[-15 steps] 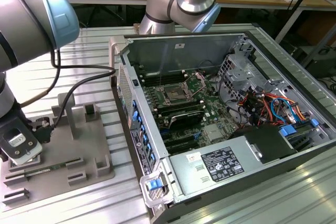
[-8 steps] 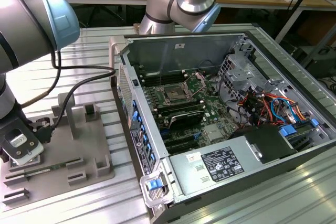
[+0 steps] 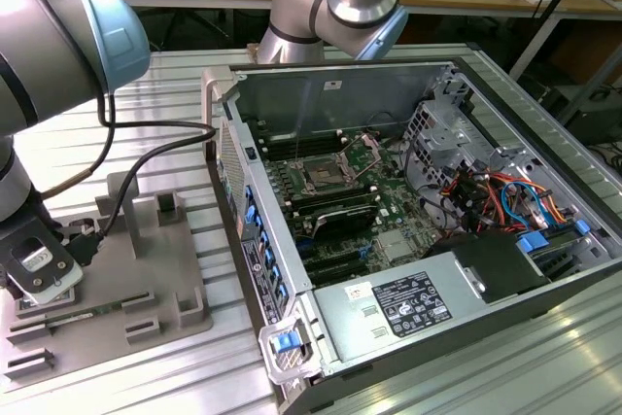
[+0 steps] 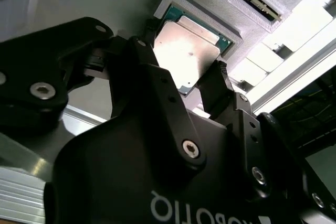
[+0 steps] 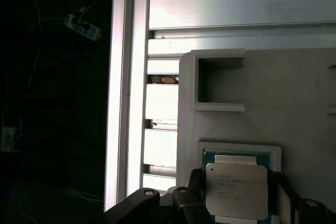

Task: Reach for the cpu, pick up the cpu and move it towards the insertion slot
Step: 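Pick up the cpu and move it towards the insertion slot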

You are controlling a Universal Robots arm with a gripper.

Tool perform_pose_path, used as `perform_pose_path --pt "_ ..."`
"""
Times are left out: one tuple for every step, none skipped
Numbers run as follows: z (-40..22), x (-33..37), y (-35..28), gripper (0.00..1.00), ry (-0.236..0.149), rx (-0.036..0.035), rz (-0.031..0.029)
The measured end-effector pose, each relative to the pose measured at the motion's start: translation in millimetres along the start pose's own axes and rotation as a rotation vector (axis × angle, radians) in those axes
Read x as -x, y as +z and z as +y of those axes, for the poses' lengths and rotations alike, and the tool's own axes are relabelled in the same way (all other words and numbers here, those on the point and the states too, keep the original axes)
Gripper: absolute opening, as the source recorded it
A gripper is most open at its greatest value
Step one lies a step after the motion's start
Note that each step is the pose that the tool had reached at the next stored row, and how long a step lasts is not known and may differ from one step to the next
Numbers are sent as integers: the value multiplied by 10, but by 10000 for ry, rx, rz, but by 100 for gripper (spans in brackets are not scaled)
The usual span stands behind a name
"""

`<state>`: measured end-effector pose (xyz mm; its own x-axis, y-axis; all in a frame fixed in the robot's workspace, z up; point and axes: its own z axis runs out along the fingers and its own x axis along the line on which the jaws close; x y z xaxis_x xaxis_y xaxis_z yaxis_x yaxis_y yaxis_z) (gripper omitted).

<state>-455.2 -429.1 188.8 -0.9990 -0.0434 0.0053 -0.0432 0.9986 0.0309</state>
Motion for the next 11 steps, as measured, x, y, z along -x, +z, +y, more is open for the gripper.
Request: perform_pose_path --pt "0 1 -1 58 -1 -1 1" --pt "0 1 0 58 -1 0 0" --pt "0 1 0 55 -1 0 0" --pt "0 2 0 55 -1 0 0" --pt "0 2 0 55 -1 0 0" --pt "0 2 0 55 -1 0 0" --pt "0 2 0 55 -1 0 0" --pt "0 2 0 55 -1 0 0" --pt "0 2 0 55 0 0 0" --pt "0 2 0 55 -1 0 0" --pt "0 2 -2 55 -1 0 0"
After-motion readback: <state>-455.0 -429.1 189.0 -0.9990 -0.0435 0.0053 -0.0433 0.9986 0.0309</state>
